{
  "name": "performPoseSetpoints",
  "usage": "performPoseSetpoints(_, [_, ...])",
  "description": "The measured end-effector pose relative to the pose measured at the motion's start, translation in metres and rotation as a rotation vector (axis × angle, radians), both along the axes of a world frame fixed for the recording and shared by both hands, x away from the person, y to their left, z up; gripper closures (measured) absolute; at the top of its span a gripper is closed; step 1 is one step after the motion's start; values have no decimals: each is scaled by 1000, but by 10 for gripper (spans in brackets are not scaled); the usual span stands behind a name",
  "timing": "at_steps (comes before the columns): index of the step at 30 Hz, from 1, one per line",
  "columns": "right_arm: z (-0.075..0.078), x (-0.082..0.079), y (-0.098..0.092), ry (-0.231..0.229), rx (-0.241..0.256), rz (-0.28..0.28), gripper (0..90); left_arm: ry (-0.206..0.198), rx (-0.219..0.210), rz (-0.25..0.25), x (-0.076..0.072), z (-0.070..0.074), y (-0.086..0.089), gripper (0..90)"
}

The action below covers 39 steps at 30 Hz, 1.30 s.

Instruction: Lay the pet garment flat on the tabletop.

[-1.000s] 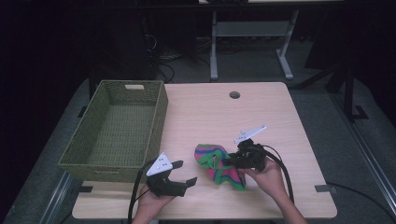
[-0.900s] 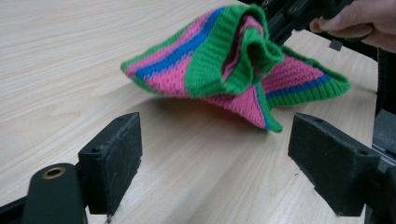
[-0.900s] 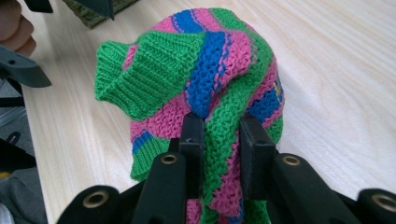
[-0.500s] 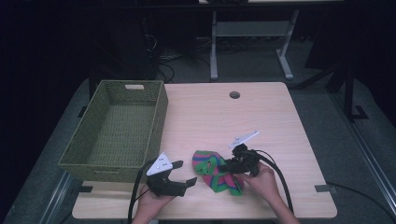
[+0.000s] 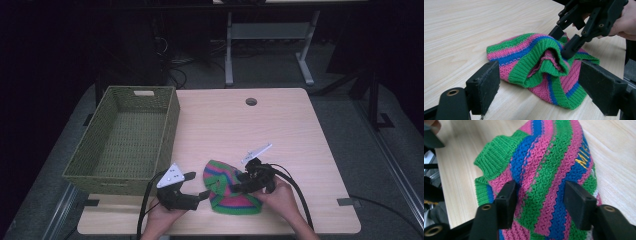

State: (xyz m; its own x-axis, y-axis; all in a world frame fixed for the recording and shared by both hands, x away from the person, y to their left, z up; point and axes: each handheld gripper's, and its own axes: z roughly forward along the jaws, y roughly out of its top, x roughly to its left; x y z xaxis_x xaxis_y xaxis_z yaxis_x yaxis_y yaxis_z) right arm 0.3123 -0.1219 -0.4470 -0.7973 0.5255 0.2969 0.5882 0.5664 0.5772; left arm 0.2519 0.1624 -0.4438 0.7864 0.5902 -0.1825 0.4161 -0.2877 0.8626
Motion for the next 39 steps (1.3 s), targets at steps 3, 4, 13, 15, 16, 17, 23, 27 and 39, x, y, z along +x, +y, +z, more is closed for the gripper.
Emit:
performPoseSetpoints(3, [0, -2, -1, -16, 1, 10, 406, 5, -3, 2, 0, 0, 0, 173])
performPoseSetpoints(4, [1, -3, -1, -18, 5, 18, 405, 3, -3, 1, 0, 0, 0, 173])
performPoseSetpoints(13, [10, -16, -2, -115, -36, 76, 380, 0, 6, -3, 0, 0, -1, 173])
performPoseSetpoints(15, [14, -21, 0, -139, -38, 90, 384, 3, 3, -2, 0, 0, -1, 173])
performPoseSetpoints(16, [15, -23, 1, -152, -37, 101, 384, 2, -2, 1, 0, 0, -1, 173])
performPoseSetpoints(17, [16, -25, 2, -153, -28, 107, 384, 2, -2, 1, 0, 0, -1, 173])
performPoseSetpoints(23, [17, -31, 8, -208, -13, 153, 410, 3, 3, 1, 0, 0, 0, 173])
performPoseSetpoints(27, [19, -32, 13, -228, 0, 190, 443, 1, 5, -1, 0, 0, 0, 173])
performPoseSetpoints(39, [7, -21, 35, -200, -51, 233, 451, 3, 5, -5, 0, 0, -1, 173])
